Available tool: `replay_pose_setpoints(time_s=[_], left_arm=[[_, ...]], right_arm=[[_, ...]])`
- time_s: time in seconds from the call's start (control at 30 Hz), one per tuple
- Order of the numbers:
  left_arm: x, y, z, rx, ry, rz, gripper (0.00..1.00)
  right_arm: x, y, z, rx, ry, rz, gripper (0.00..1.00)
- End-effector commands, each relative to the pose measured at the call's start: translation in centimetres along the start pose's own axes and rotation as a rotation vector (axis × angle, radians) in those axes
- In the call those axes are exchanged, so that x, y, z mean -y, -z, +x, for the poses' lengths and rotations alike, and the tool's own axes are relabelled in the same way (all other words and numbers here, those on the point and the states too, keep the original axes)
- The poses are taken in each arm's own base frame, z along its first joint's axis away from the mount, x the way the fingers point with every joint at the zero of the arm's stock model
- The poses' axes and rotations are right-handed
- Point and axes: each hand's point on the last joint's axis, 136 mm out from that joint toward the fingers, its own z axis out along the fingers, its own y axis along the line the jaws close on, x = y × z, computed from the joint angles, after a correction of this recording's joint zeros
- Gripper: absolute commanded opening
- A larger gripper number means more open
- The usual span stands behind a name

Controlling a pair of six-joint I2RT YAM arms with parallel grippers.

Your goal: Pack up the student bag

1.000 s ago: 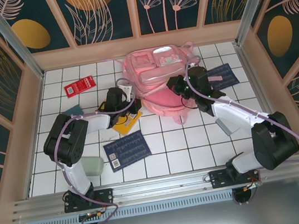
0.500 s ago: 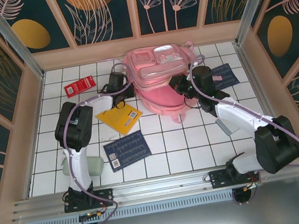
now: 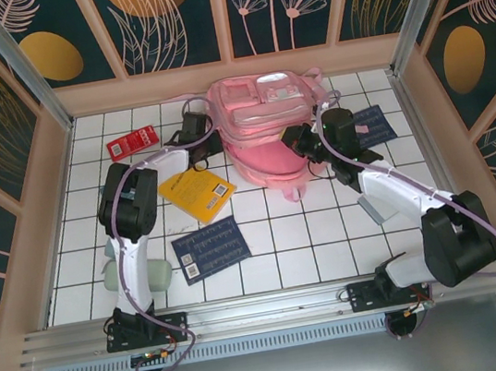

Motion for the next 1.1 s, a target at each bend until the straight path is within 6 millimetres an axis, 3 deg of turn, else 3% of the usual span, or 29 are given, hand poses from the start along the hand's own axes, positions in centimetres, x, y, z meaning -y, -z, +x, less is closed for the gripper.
replay_pose_setpoints(time_s=[0.0, 0.27, 0.33, 0.5, 0.67, 0.77, 0.87, 1.07], left_arm=[[-5.8, 3.1, -1.8, 0.101, 0.090, -0.181, 0.00], [-5.1, 4.8, 0.3, 0.081, 0.135, -0.093, 0.00], [-5.0, 5.1, 0.2, 0.079, 0.128, -0.091, 0.15], [-4.8, 6.9, -0.2, 0.093, 0.124, -0.090, 0.56], [-5.6, 9.7, 0.2, 0.106, 0.137, -0.129, 0.76], [-6.4, 12.0, 0.8, 0.128, 0.156, -0.150, 0.82], [-7.6, 13.9, 2.8, 0.120, 0.194, -0.172, 0.83], [-9.4, 17.0, 7.7, 0.079, 0.274, -0.170, 0.82]], right_arm=[[-3.3, 0.4, -2.3, 0.046, 0.082, -0.103, 0.00], [-2.4, -0.6, -2.5, 0.008, 0.120, -0.062, 0.00], [-1.9, -0.4, -2.6, 0.011, 0.129, -0.043, 0.00], [0.3, 0.5, -2.5, 0.042, 0.158, 0.055, 0.42], [3.9, 1.7, -1.5, 0.064, 0.173, 0.174, 0.54], [5.4, 2.5, -0.4, 0.059, 0.199, 0.222, 0.57], [5.0, 3.2, 1.0, 0.059, 0.284, 0.244, 0.58], [1.7, 2.3, 5.2, -0.024, 0.458, 0.152, 0.58]])
